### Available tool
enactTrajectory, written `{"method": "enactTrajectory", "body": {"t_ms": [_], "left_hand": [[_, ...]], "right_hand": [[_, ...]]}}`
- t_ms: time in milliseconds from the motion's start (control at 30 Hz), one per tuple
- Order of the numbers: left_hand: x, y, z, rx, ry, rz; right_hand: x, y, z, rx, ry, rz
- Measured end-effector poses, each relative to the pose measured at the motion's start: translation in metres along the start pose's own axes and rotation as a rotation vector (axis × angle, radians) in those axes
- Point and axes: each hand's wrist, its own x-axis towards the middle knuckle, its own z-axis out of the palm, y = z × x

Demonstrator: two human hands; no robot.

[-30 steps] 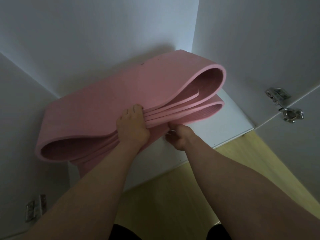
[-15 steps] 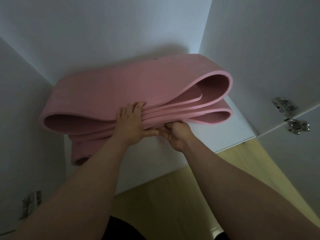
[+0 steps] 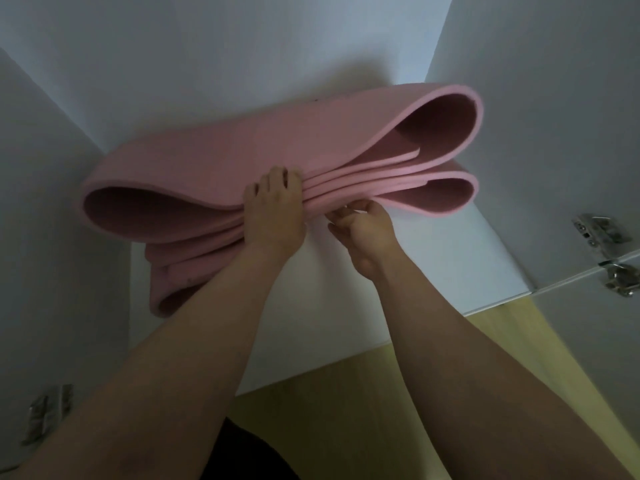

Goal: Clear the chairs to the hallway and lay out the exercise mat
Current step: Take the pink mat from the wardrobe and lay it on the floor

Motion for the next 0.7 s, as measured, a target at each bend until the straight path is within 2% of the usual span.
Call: {"method": "enactTrajectory", "body": {"t_ms": [100, 167, 267, 367, 467, 533, 567, 700], "left_hand": [[0.021, -0.004, -0.016, 0.051, 0.02, 0.01], [0.038, -0.01, -0.029, 0.092, 0.049, 0.026], [0.064, -0.016, -0.047, 0.135, 0.056, 0.075], [0.076, -0.019, -0.056, 0.178, 0.084, 0.097], [0.08, -0.02, -0.064, 0.18, 0.035, 0.101], [0.077, -0.02, -0.062, 0.173, -0.013, 0.12], [0.074, -0.021, -0.059, 0.167, -0.027, 0.135], [0.066, -0.028, -0.035, 0.146, -0.004, 0.214]], "right_hand": [[0.003, -0.004, 0.006, -0.267, -0.02, -0.098], [0.008, -0.011, 0.01, -0.592, -0.075, -0.208], [0.017, -0.027, 0.014, -1.075, -0.047, -0.398], [0.015, -0.043, 0.025, -1.291, 0.099, -0.507], [0.012, -0.054, 0.034, -1.393, 0.313, -0.932], [0.018, -0.062, 0.038, -1.473, 0.393, -1.098], [0.024, -0.068, 0.04, -1.557, 0.355, -1.078], [0.054, -0.076, 0.045, -1.985, 0.009, -0.839]]}}
